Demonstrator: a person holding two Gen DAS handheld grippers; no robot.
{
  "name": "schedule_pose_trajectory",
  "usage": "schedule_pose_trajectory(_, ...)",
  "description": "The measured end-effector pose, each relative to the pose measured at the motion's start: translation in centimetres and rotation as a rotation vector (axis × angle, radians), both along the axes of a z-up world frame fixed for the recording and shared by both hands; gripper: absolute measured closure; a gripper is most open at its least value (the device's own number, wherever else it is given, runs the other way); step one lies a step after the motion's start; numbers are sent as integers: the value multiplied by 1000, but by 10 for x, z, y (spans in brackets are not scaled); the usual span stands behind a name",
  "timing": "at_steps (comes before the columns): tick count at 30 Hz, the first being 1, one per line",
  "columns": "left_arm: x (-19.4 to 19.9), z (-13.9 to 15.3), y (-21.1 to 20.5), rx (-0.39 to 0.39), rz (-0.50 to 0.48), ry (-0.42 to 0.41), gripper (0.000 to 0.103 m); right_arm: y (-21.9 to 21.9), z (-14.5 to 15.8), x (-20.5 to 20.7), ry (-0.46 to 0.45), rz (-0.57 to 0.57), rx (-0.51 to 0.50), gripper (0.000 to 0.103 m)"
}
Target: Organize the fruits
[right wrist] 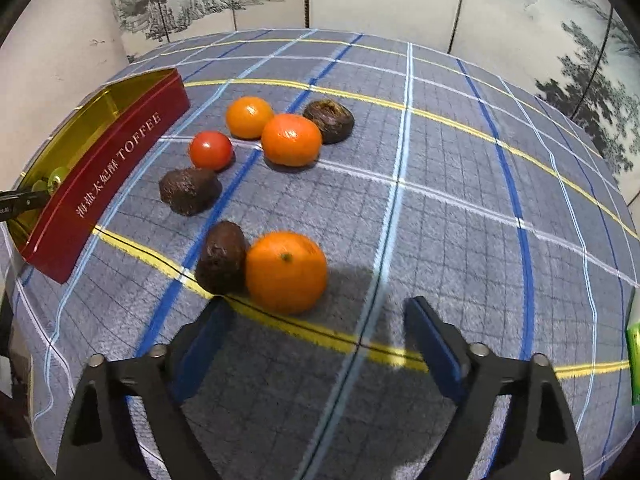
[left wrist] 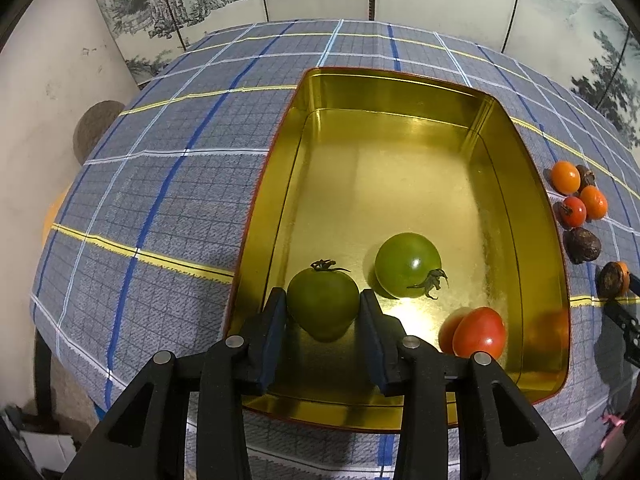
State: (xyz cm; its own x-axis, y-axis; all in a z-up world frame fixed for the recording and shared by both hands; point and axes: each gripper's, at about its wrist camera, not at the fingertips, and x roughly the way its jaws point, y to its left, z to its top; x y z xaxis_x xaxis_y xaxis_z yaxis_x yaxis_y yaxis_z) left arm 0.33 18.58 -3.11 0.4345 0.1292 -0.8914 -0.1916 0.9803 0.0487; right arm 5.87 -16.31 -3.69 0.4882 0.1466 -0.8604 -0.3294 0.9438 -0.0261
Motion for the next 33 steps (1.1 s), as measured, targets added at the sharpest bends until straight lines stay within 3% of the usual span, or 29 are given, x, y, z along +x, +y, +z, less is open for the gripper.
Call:
schedule_pose_trajectory(9,-7,15,-6,-14,-23,-43,44,9,4,2,-23,35,10,53)
schedule_pose_trajectory(14,-12,25,-10,-26,-28,-68,38,13,5,2,-24,52,11,63)
schedule_pose_trajectory(33,-29,32,-15,-101,-13,-95,29,12,7,-3,-6,37,34,69)
